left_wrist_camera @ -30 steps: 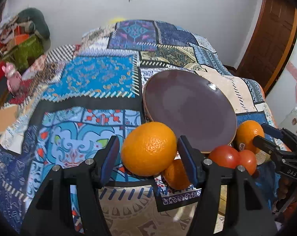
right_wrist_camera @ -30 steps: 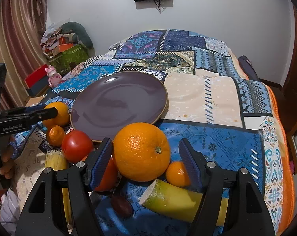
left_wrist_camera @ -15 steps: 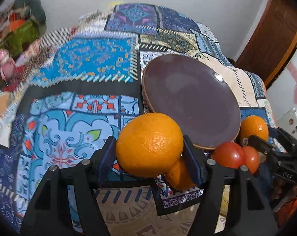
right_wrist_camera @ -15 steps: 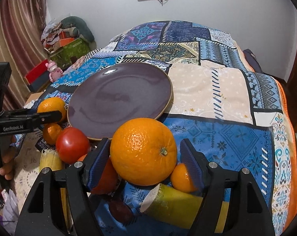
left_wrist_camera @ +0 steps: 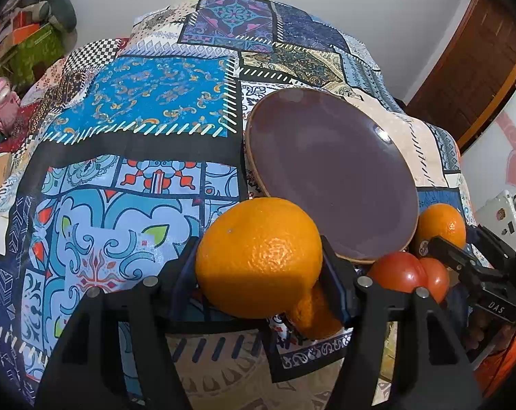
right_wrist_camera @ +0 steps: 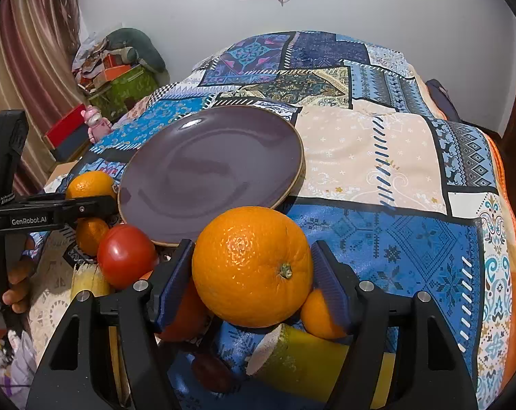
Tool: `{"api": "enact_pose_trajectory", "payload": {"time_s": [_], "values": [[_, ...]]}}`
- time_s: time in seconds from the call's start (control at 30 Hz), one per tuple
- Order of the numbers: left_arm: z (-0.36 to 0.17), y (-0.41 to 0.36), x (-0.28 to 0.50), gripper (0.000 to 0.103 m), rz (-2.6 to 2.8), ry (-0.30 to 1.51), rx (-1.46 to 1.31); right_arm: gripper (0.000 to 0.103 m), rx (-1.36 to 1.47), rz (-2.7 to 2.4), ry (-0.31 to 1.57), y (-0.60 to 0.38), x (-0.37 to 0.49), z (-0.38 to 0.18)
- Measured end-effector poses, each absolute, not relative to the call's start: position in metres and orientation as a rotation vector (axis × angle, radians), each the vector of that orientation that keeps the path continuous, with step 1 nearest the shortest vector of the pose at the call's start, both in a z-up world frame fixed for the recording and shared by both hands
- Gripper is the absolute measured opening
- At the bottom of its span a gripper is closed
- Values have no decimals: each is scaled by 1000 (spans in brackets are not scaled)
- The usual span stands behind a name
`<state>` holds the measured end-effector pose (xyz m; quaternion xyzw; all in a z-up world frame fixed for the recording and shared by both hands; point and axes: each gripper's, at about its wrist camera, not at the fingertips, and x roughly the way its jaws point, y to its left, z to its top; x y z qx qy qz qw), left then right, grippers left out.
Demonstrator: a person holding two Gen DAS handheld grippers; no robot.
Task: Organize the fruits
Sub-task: 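Lift and carry the held oranges onto the dark plate with both grippers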
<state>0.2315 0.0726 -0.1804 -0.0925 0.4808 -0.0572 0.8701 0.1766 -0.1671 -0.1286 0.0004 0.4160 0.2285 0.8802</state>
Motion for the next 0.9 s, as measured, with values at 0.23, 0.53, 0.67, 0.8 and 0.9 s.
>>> {"api": "enact_pose_trajectory", "payload": {"time_s": [0.23,0.53,0.67,0.8,0.9], "values": [[-168,62,217,64,-108,962,-114,66,22,500,876,-172,178,-126],[-142,54,214,64,-119,897,-101,66,8,496,831,-170,178,-110],[-133,48,218,64,-130,870,-93,66,-10,496,810,-167,182,-101],[-125,41,226,64,-146,858,-103,66,-31,498,787,-160,187,-94],[-122,37,231,64,-148,845,-95,66,-37,503,776,-156,192,-90]]}}
